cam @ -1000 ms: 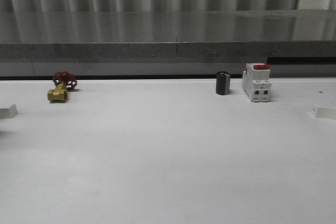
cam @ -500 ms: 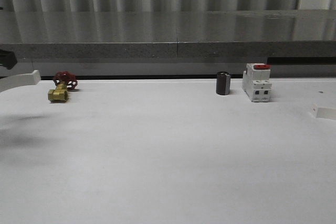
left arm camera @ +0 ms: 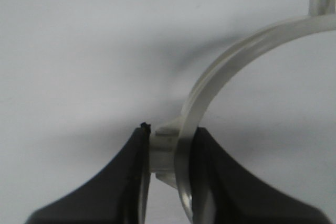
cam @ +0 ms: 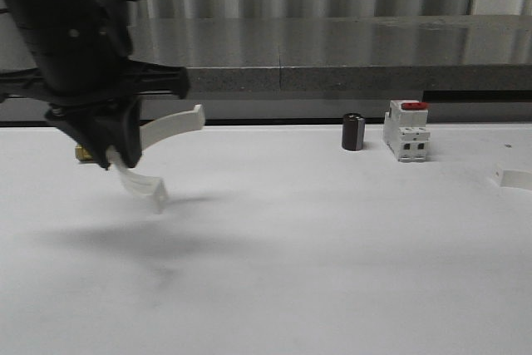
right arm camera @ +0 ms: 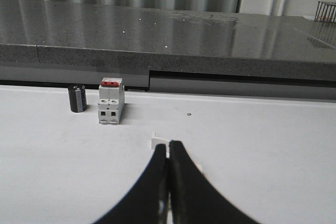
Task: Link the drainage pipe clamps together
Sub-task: 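Carry the half-ring toward the table center and lower it with the left gripper, then open the left gripper and raise it away from the half-ring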
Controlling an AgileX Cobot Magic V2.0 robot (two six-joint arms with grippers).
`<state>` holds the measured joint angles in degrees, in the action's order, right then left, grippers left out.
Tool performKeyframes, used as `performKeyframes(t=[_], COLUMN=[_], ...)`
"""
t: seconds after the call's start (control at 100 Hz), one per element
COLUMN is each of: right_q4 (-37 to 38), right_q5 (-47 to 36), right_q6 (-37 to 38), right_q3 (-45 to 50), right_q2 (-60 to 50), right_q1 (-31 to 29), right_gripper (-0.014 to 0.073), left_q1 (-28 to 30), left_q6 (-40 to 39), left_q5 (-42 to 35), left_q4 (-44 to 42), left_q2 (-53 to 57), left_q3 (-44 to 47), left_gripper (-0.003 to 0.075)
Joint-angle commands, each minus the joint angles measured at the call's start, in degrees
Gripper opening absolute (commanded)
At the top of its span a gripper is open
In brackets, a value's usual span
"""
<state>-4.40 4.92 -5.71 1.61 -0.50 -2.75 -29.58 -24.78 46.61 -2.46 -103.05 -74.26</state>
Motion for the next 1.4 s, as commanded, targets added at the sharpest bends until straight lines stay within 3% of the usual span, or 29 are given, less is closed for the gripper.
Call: performKeyframes(t=[0.0,0.18,0.68,0.85,1.05,1.13,1.32,1.39], right_q4=[-0.1,-0.1,-0.1,-0.1,-0.1,-0.1,-0.1,-0.1], right_q5=[-4.9,-4.9,-4.9,-4.9,-4.9,-4.9,-4.9,-4.9], right_q6=[-0.1,-0.1,-0.1,-0.1,-0.1,-0.1,-0.1,-0.1], right_q3=[-0.9,-0.9,-0.9,-0.9,-0.9,-0.9,-0.9,-0.9], right_q2=[-1.3,-1.3,-1.3,-1.3,-1.3,-1.3,-1.3,-1.3], right_q1=[-0.2,-0.2,-0.2,-0.2,-0.2,-0.2,-0.2,-0.2], right_gripper=[-0.0068,-0.0068,-0.0068,-0.0068,-0.0068,-0.0068,-0.0068,-0.0068], left_q1=[-2.5,-6.7,-10.5,-10.5,-10.8,-10.8,-10.8,-10.8], left_q6=[-6.2,-17.5,-18.5,-18.5,-18.4,-18.4,-18.2,-14.5], left_q5=[0.2,3.5,2.5,2.7,1.4,1.4,-1.1,-2.8], left_q4=[-2.2,-9.1,-3.9,-3.8,-4.0,-4.0,-6.2,-5.8], left_q2=[0.1,-4.8,-11.5,-11.9,-12.1,-12.1,-9.1,-6.8], left_q3=[-4.6,-10.9,-14.5,-14.5,-14.5,-15.2,-16.4,-16.4], left_gripper=[0.0038,0.0038,0.0045,0.0174,0.0504,0.0531,0.0503,0.0474])
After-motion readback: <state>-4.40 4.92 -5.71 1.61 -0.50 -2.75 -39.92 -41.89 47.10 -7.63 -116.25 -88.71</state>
